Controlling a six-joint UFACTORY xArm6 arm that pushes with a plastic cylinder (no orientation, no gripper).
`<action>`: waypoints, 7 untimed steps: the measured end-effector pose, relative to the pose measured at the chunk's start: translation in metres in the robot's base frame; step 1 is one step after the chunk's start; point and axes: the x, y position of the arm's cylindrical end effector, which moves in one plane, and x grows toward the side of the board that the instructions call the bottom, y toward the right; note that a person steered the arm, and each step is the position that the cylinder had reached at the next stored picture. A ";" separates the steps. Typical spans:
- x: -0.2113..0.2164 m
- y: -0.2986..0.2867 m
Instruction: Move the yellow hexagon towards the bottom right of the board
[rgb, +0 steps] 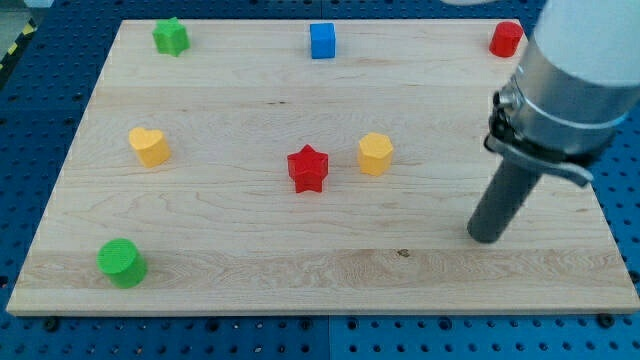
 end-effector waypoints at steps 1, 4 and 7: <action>-0.035 0.003; -0.124 -0.046; -0.108 -0.113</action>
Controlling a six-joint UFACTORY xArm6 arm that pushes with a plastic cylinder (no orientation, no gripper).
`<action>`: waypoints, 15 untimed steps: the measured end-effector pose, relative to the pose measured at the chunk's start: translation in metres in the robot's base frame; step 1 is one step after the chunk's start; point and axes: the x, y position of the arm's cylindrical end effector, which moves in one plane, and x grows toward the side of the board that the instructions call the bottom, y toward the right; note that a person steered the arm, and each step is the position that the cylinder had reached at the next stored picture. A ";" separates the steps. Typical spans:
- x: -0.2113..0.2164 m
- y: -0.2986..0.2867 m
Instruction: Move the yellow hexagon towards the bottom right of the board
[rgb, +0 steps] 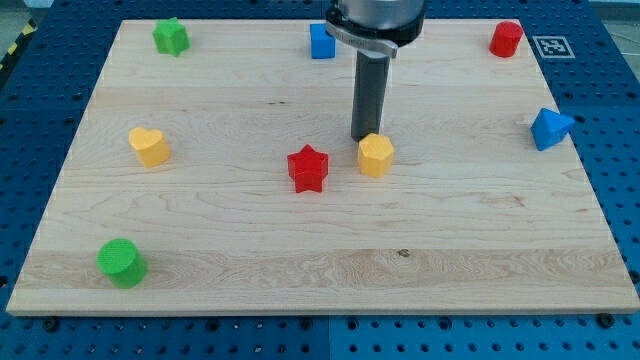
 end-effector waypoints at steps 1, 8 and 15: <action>0.023 0.000; 0.035 0.027; 0.060 0.012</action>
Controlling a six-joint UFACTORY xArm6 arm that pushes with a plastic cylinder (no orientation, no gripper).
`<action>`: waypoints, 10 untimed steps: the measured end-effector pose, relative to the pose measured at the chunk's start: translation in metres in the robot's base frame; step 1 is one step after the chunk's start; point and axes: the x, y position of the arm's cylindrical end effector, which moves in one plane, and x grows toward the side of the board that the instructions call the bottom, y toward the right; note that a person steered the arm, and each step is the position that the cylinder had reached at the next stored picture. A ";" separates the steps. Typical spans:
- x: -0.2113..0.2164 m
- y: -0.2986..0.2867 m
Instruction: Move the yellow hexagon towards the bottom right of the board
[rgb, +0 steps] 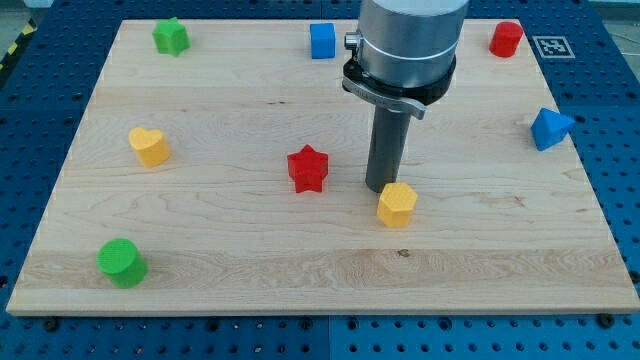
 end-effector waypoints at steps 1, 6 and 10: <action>0.012 0.004; 0.049 0.023; 0.065 0.028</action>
